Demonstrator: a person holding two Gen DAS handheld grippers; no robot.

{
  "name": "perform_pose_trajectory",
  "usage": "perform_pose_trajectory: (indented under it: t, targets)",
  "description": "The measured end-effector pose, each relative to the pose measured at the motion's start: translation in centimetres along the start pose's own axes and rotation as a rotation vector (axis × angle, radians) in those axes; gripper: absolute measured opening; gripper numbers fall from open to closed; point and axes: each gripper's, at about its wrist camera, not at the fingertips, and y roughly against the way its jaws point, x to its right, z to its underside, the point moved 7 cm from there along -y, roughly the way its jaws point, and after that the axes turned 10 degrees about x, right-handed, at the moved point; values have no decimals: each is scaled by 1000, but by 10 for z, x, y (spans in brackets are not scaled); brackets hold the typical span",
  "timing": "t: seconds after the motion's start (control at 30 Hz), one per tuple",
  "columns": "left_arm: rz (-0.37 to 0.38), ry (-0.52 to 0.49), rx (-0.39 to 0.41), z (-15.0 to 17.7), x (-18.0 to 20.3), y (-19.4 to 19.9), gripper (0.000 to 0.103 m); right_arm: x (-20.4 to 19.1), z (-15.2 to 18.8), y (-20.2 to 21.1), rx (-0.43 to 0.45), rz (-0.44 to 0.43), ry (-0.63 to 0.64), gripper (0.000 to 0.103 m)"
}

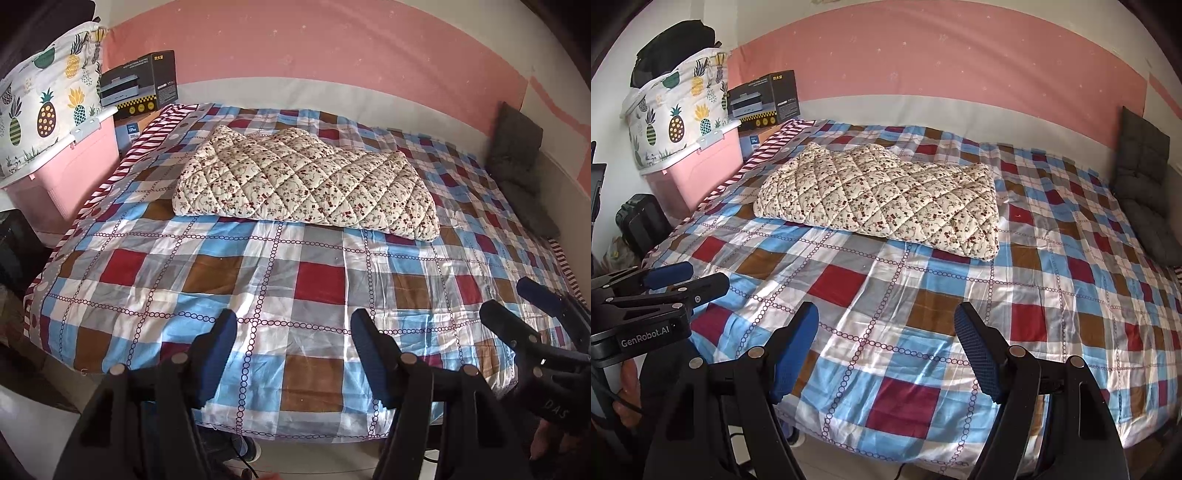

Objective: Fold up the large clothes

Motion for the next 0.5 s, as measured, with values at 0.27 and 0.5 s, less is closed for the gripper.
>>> perform_pose_trajectory:
  t: [0.27,0.5]
  targets:
    - [-3,-20,-6,2,1,-1,66,2,3,0,-2,-2,1,76]
    - [-20,-17,-2,2,-1,0,66,2,2,0,-1,-2,1,76]
